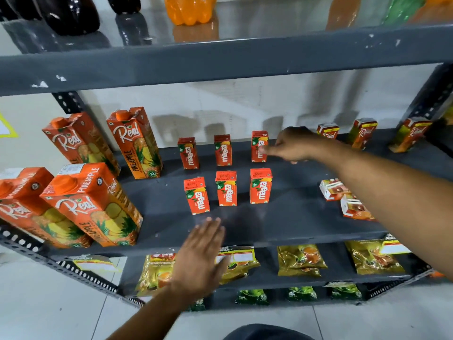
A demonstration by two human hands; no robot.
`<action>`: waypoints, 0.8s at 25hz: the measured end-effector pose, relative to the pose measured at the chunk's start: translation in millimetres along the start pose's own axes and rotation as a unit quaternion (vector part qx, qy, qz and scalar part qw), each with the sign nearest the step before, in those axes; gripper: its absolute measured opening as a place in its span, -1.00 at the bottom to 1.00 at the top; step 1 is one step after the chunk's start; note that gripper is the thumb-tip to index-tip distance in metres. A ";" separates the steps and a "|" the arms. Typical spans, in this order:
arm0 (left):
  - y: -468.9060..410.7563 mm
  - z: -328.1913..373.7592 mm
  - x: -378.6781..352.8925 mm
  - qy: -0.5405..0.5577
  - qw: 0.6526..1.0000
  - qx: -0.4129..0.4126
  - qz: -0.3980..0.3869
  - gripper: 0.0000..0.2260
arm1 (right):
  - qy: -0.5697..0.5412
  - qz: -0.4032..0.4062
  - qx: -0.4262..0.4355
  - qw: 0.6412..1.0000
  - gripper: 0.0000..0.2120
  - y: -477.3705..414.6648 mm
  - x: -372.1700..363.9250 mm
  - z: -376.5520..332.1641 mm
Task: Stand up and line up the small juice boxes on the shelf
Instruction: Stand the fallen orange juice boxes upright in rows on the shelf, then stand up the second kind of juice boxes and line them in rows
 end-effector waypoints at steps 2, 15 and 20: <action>-21.5 56.9 -7.1 0.006 0.998 -0.069 -0.010 -0.42 | -0.015 0.026 -0.017 0.999 -0.40 13.5 20.1 35.1; -179.9 190.6 -44.0 -0.005 0.988 0.092 -0.120 -0.37 | 0.269 -0.070 0.115 0.954 -0.41 70.8 -12.1 287.1; -177.0 191.7 -39.9 0.004 0.986 0.103 -0.128 -0.41 | 0.318 -0.060 0.181 0.929 -0.31 76.5 -51.6 273.9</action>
Point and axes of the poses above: each hand's wrist, its own y-axis away from the middle knuckle, its own x-axis out of the back of the hand, z = x × y, the point moved 8 cm from there along -y, towards the middle knuckle, and after that the axes turned 8 degrees about -z, right-handed, at the moved point
